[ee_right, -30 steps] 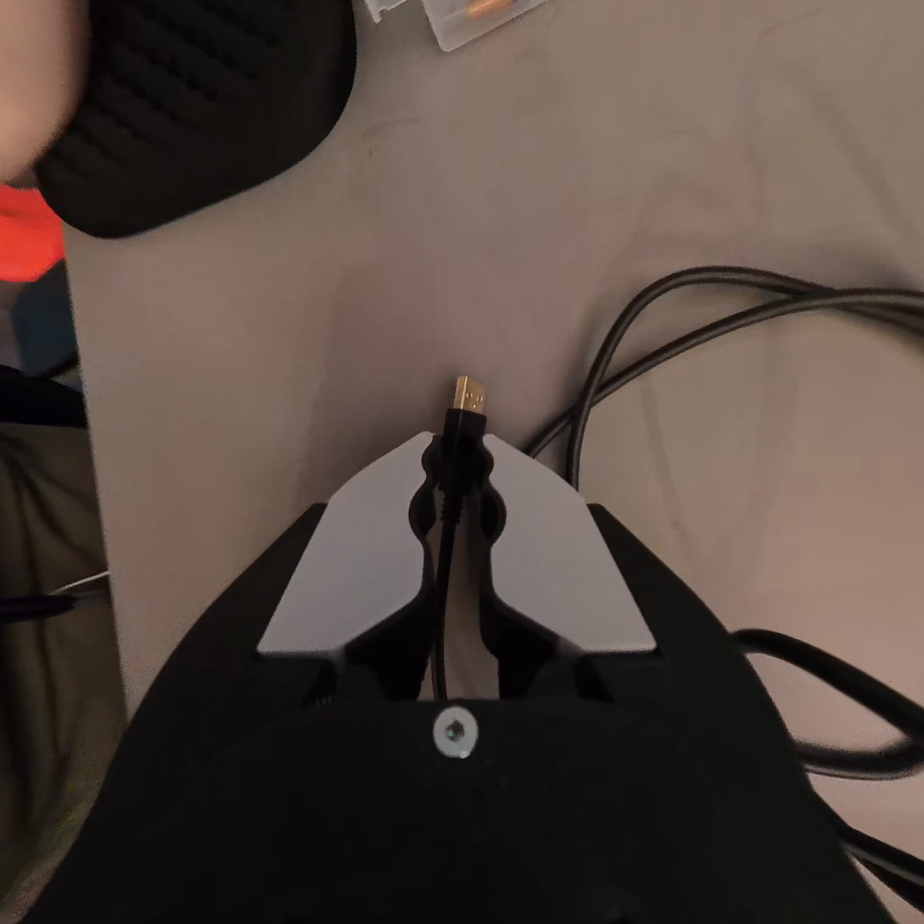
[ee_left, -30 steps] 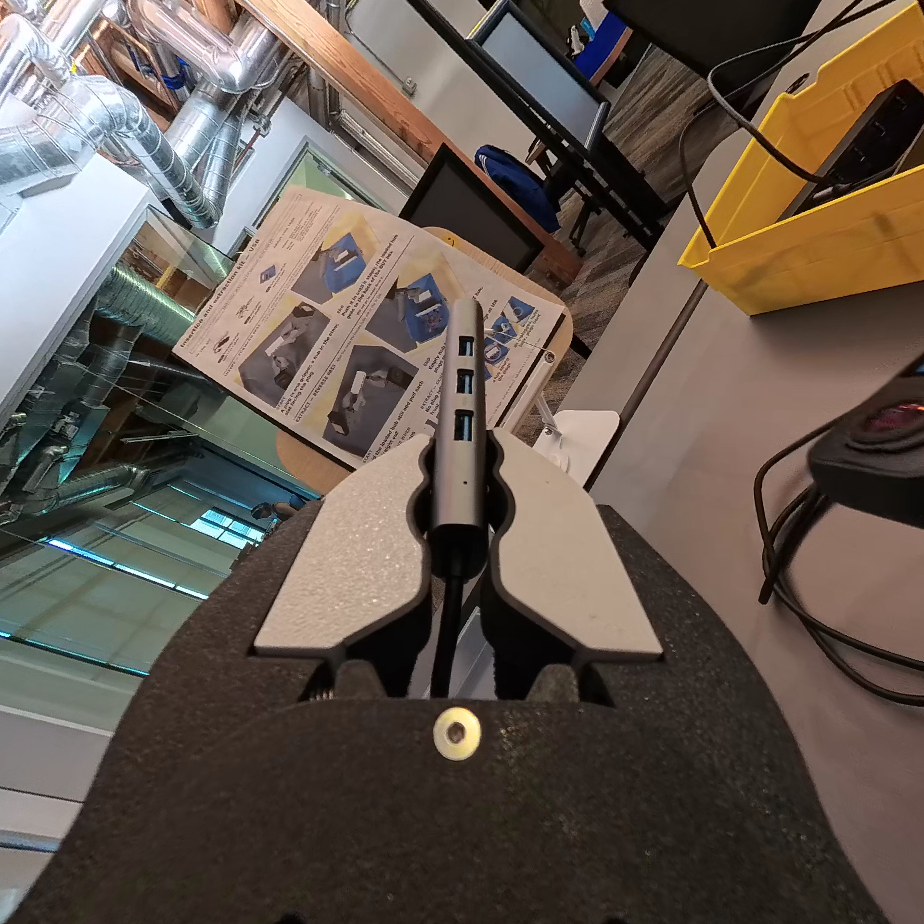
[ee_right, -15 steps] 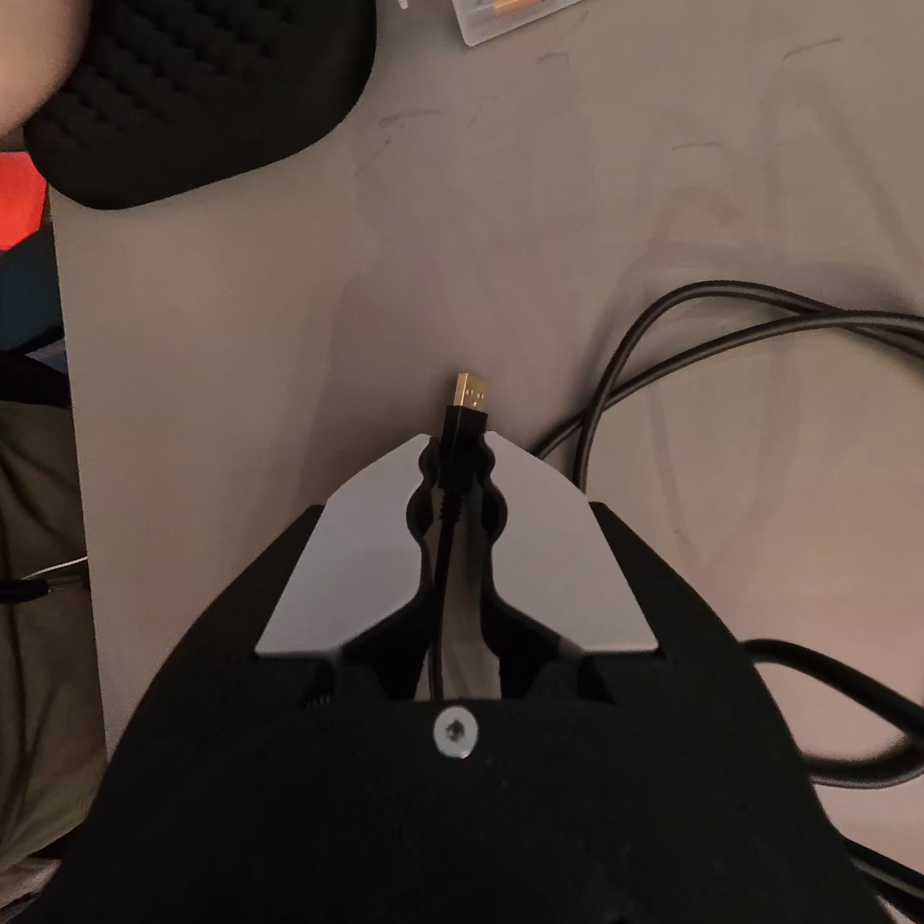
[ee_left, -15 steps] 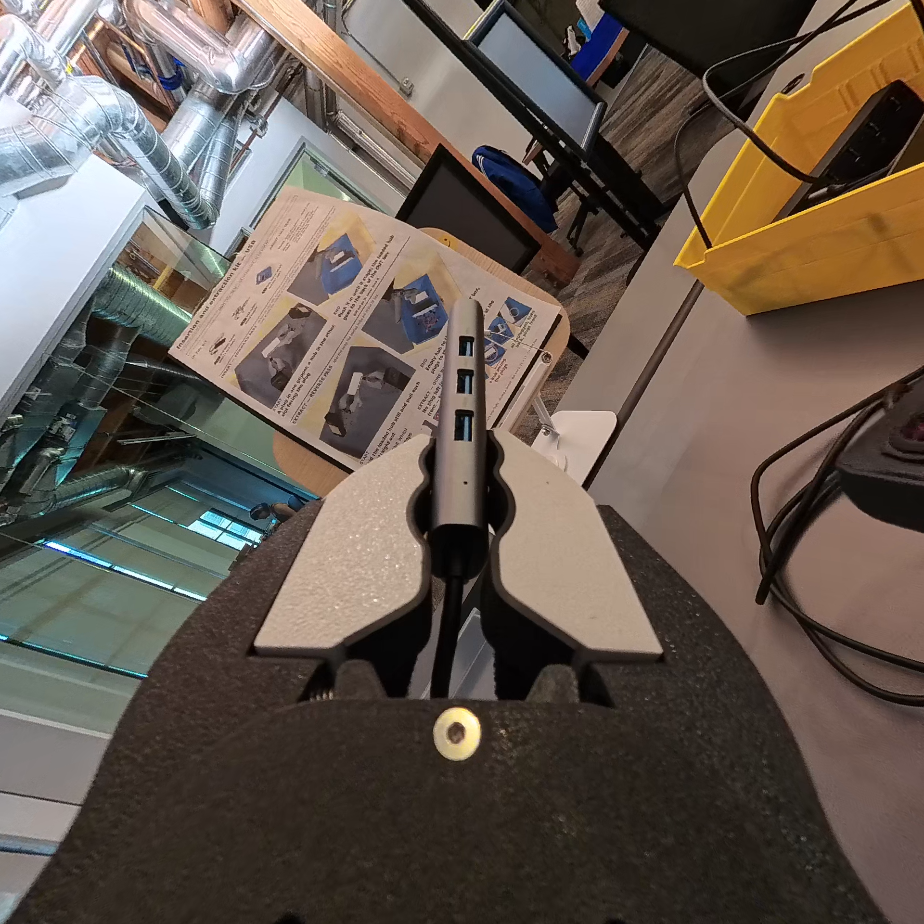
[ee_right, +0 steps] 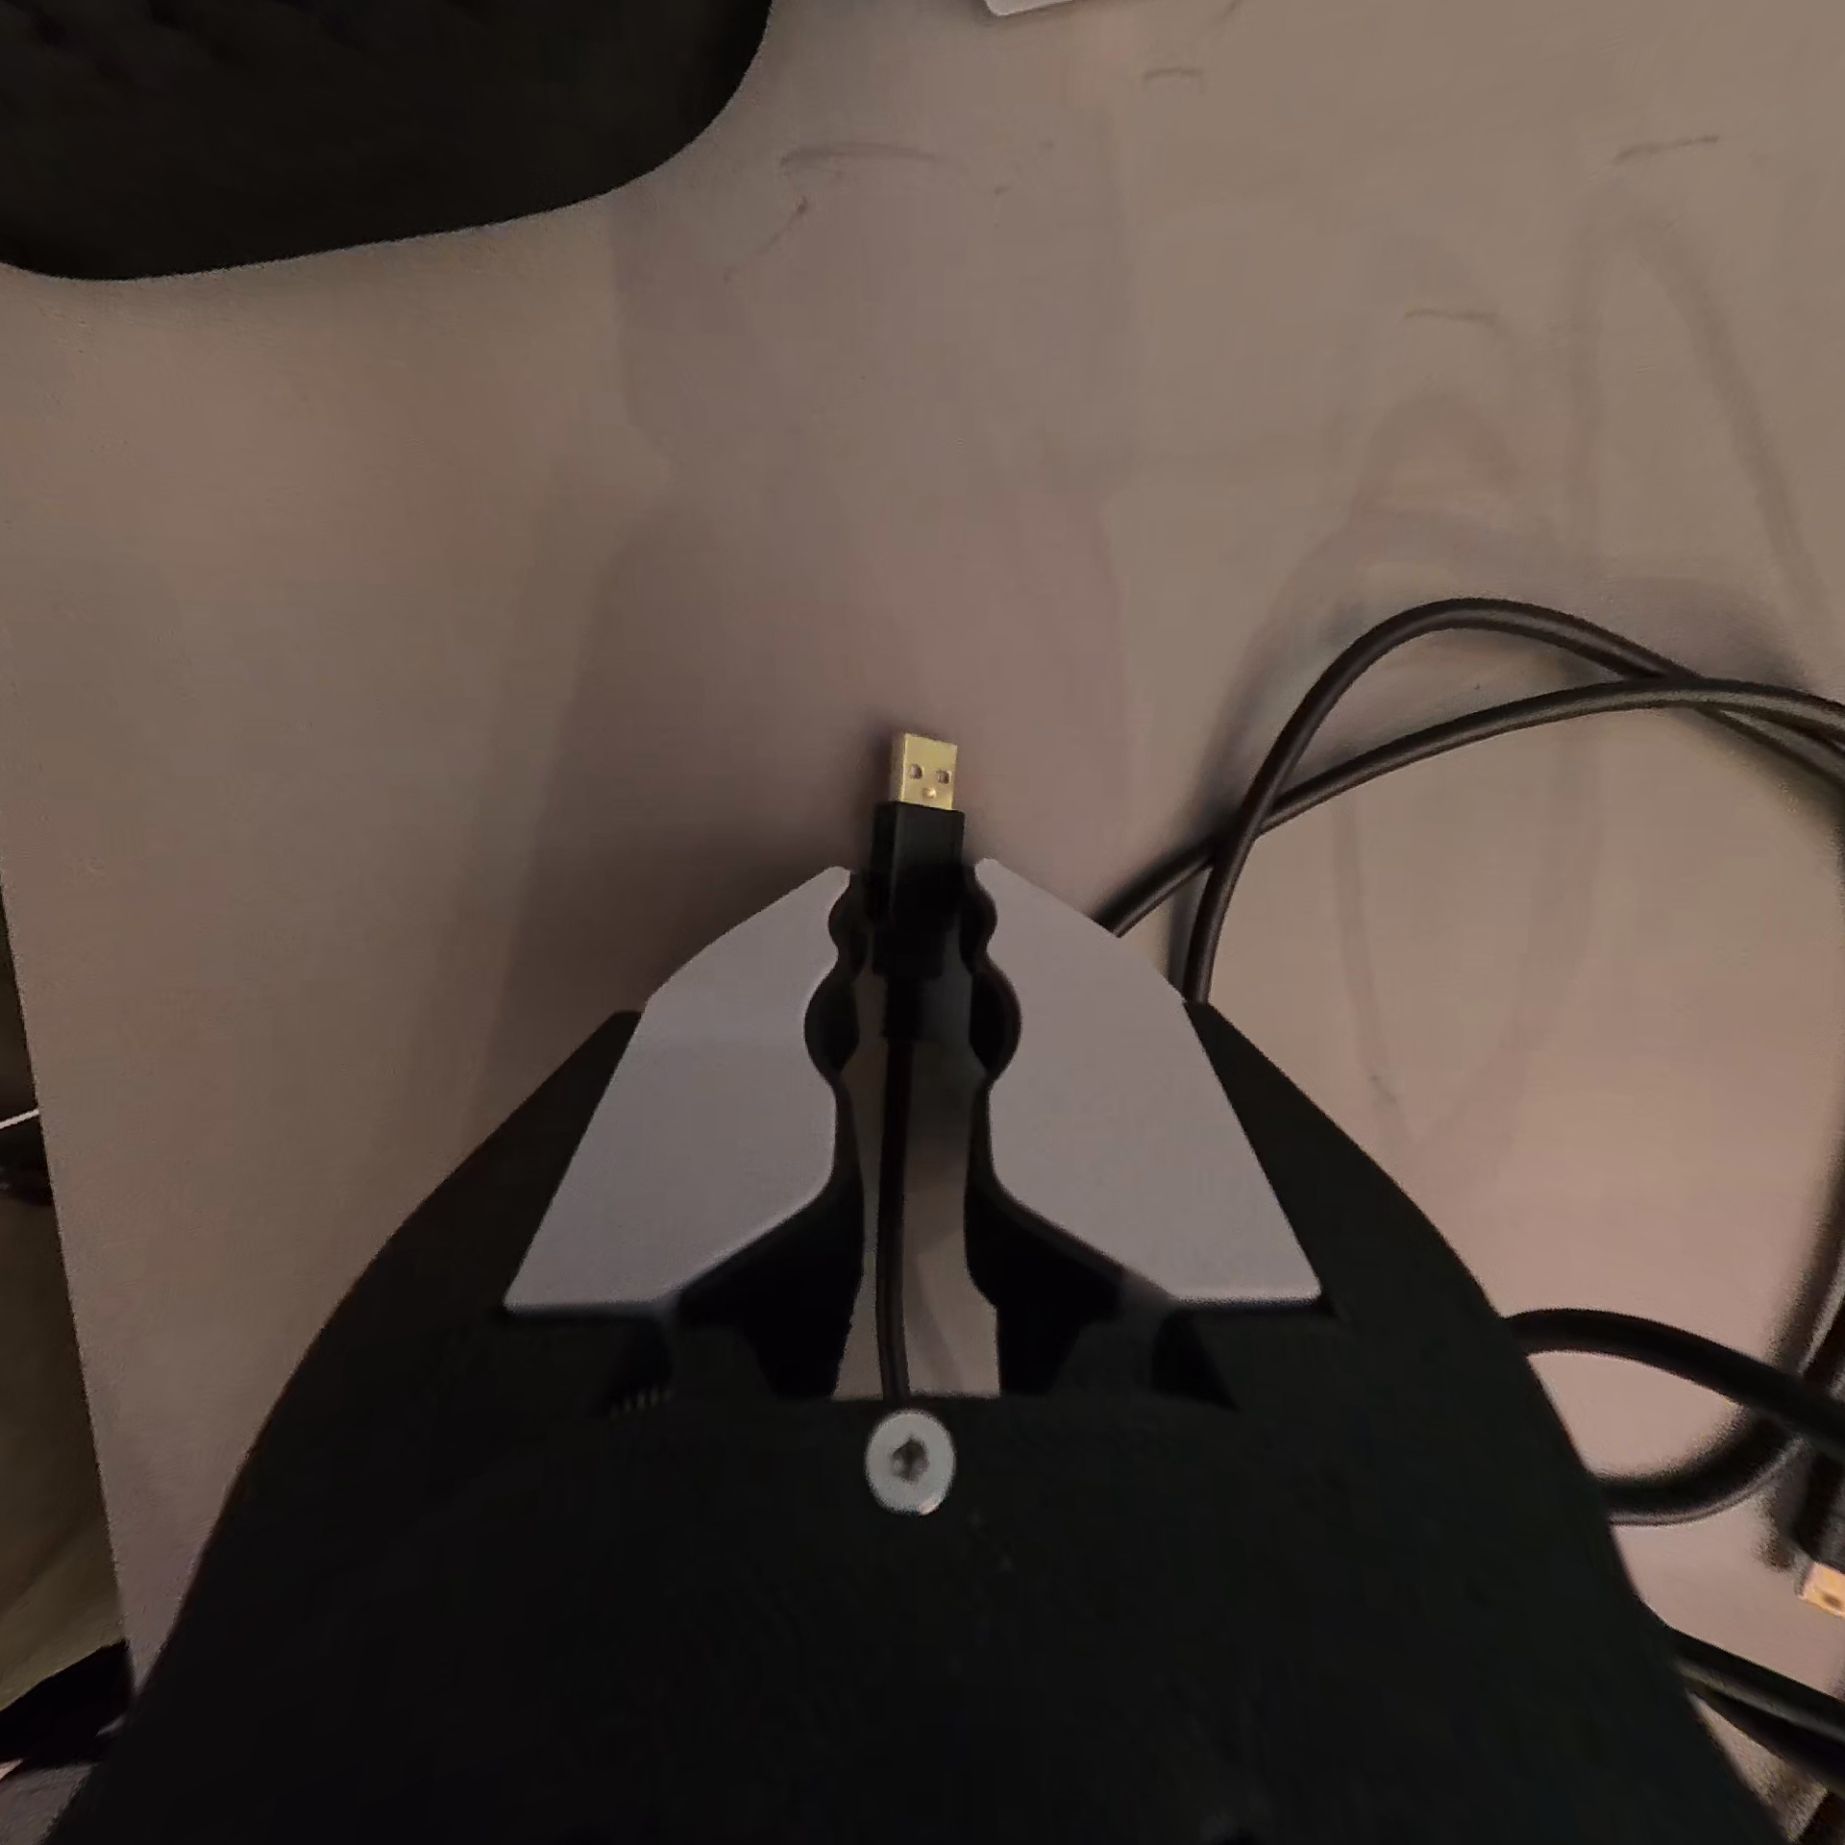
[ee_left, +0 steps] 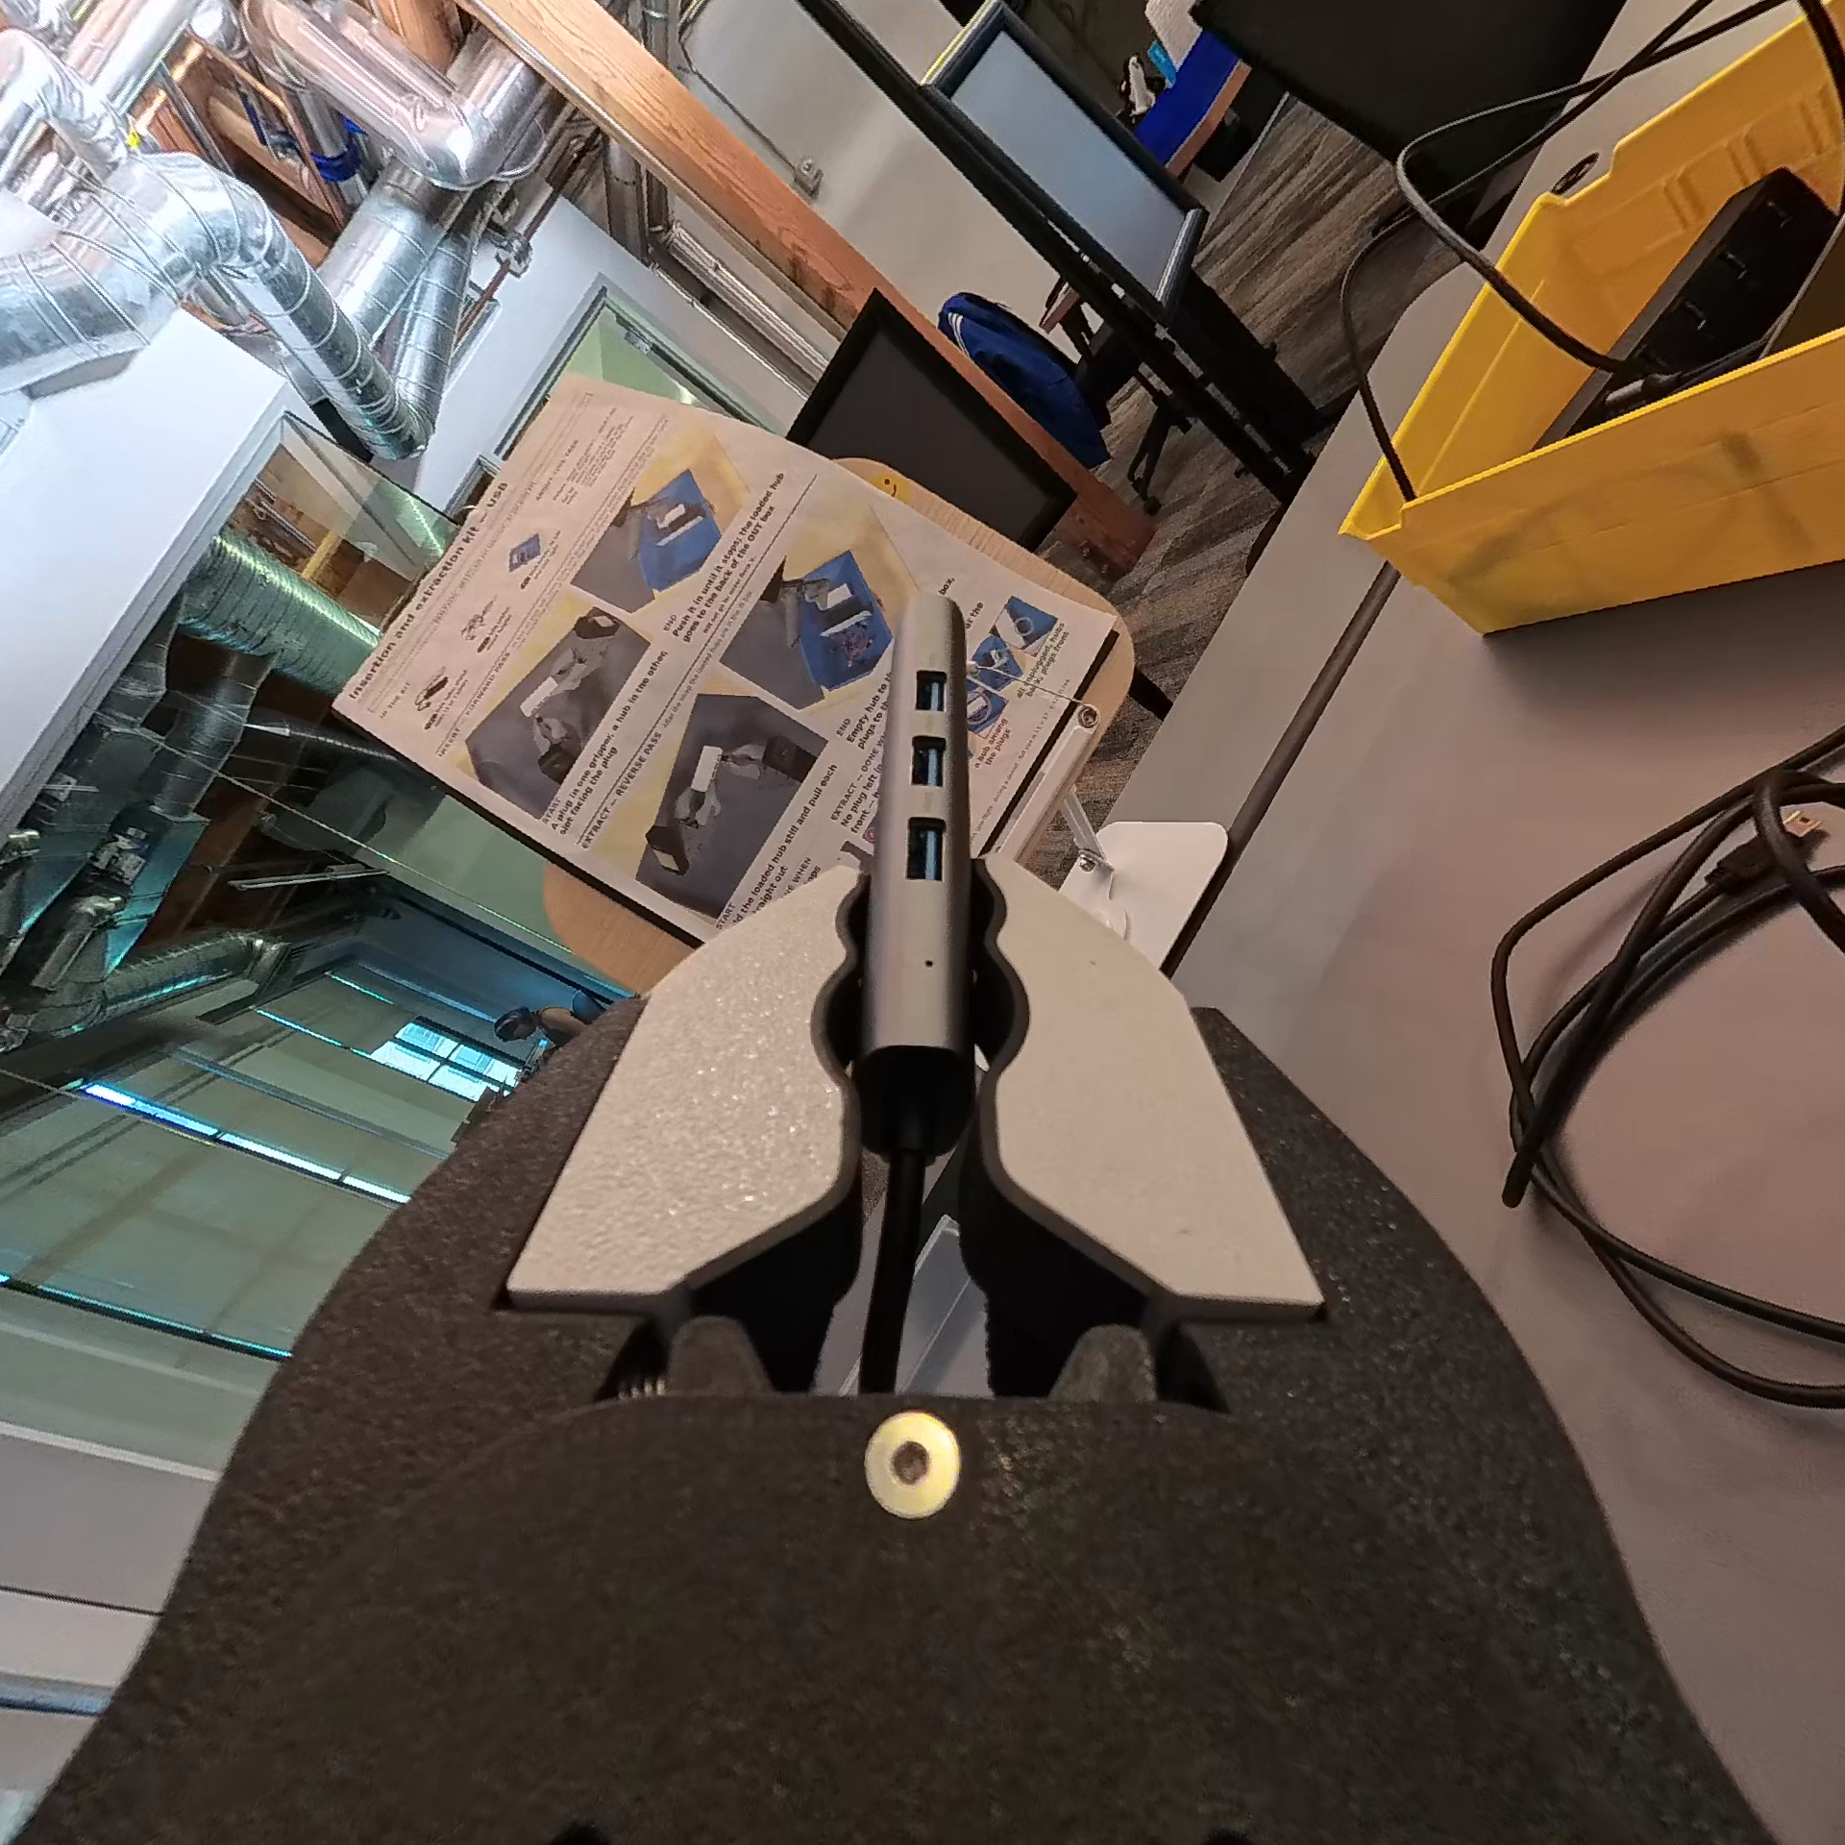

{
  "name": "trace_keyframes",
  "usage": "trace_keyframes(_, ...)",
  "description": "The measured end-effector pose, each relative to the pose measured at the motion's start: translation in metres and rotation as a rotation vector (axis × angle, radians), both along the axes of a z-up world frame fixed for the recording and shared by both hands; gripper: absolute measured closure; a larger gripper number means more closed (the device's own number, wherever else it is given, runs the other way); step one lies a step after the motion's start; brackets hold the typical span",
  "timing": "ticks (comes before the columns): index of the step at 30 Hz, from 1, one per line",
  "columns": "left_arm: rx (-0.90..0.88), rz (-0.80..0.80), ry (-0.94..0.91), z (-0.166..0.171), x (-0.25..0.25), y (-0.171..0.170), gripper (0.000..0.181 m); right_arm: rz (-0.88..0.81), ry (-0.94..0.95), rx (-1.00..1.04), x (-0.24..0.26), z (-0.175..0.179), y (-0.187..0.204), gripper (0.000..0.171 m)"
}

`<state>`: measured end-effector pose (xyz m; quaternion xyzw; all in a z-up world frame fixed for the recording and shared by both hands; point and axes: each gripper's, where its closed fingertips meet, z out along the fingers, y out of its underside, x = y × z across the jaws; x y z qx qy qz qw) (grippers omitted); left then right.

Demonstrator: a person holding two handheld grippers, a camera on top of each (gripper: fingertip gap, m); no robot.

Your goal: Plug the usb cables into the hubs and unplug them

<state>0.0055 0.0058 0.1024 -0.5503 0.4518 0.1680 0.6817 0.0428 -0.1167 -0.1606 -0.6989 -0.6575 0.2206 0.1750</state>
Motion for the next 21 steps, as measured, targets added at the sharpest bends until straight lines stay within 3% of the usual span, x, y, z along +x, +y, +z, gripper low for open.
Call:
trace_keyframes(15,-0.006,-0.005,0.008,-0.0018,0.0019,-0.0003,0.164,0.035,0.000,-0.052,0.0011,0.0010,-0.0032,0.153)
trace_keyframes(21,-0.009,-0.006,0.011,-0.0028,0.0024,0.0000,0.164,0.069,0.007,0.092,-0.0017,-0.0002,0.0043,0.152)
